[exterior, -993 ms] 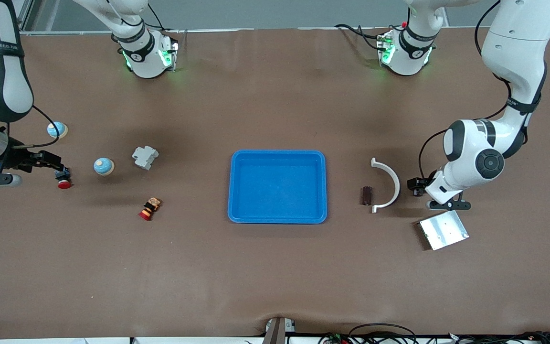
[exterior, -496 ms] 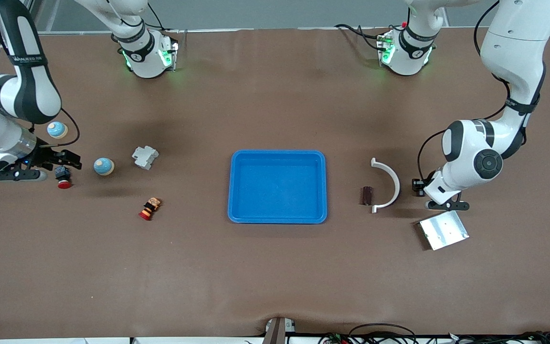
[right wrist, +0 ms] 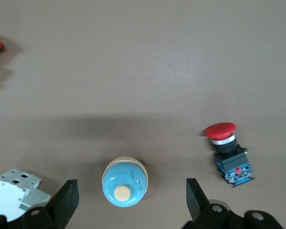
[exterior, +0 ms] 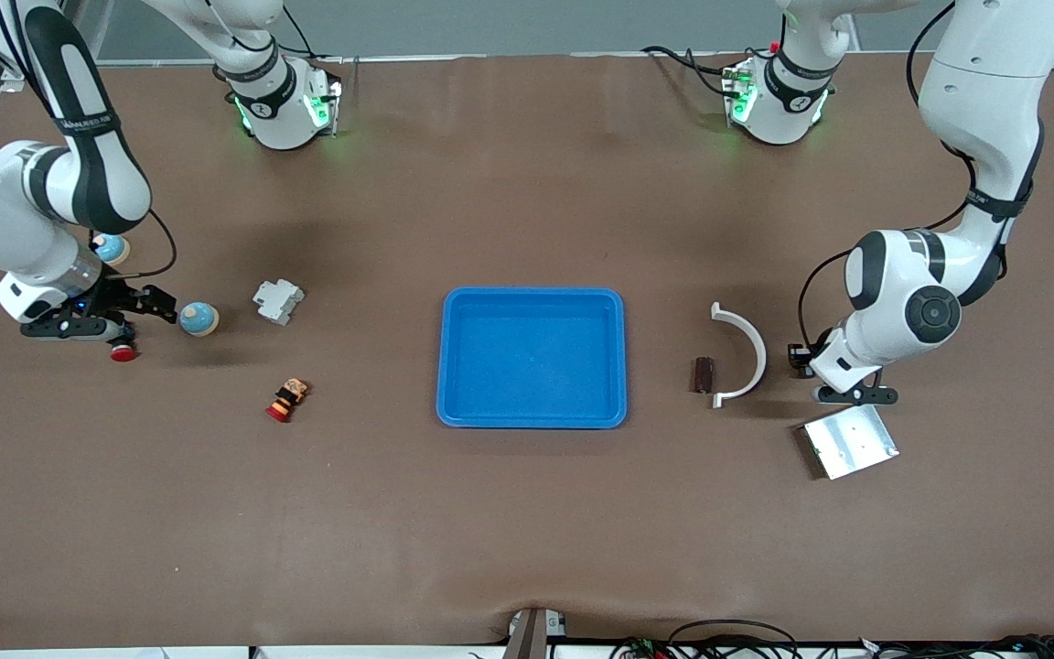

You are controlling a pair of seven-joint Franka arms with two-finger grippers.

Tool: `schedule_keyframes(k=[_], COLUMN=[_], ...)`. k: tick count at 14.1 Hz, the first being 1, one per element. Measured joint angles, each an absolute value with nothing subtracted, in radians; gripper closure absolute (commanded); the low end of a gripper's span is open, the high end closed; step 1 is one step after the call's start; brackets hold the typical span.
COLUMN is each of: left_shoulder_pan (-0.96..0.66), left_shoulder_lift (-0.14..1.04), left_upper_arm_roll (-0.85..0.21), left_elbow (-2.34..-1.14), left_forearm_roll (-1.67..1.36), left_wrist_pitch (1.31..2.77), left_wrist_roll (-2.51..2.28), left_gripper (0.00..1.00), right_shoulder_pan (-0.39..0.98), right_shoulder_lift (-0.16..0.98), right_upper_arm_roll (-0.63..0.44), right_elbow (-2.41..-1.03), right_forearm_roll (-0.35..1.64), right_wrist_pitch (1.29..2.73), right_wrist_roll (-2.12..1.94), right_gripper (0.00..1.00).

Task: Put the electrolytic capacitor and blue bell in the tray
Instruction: 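Grasp the blue bell with the right gripper while the left gripper grasps the capacitor, then carry the capacitor and the bell over the blue tray with both grippers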

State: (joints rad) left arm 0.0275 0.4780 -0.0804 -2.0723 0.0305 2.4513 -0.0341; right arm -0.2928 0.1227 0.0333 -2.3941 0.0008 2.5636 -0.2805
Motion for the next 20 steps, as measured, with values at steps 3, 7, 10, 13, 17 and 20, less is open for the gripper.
schedule_keyframes(k=[3, 7, 10, 13, 17, 20], left_shoulder_pan=[0.027, 0.026, 0.023, 0.017, -0.031, -0.116], left_shoulder_lift=[0.442, 0.370, 0.340, 0.338, 0.358, 0.410], left_upper_arm_roll=[-0.083, -0.162, -0.255, -0.348, -0.420, -0.422], left_elbow=[-2.053, -1.964, -1.935, -1.928, -1.925, -1.892], left_forearm_roll=[0.030, 0.030, 0.013, -0.002, -0.002, -0.002], left_wrist_pitch=[2.404, 2.160, 2.115, 2.115, 2.117, 2.144], left_wrist_roll=[-0.059, -0.228, -0.402, -0.561, -0.758, -0.888], left_gripper=[1.00, 1.00, 1.00, 1.00, 1.00, 1.00], right_shoulder_pan=[-0.293, -0.293, -0.292, -0.292, -0.288, -0.288], right_shoulder_lift=[0.137, 0.175, 0.251, 0.298, 0.306, 0.306], right_upper_arm_roll=[0.033, 0.034, 0.035, 0.039, 0.045, 0.046], right_elbow=[-2.460, -2.528, -2.540, -2.539, -2.539, -2.538], right_forearm_roll=[0.001, 0.001, 0.001, 0.001, 0.001, 0.001], right_wrist_pitch=[2.665, 2.798, 2.902, 2.942, 2.952, 2.952], right_wrist_roll=[-0.280, -0.280, -0.279, -0.263, -0.246, -0.245], right_gripper=[0.00, 0.00, 0.00, 0.00, 0.23, 1.00])
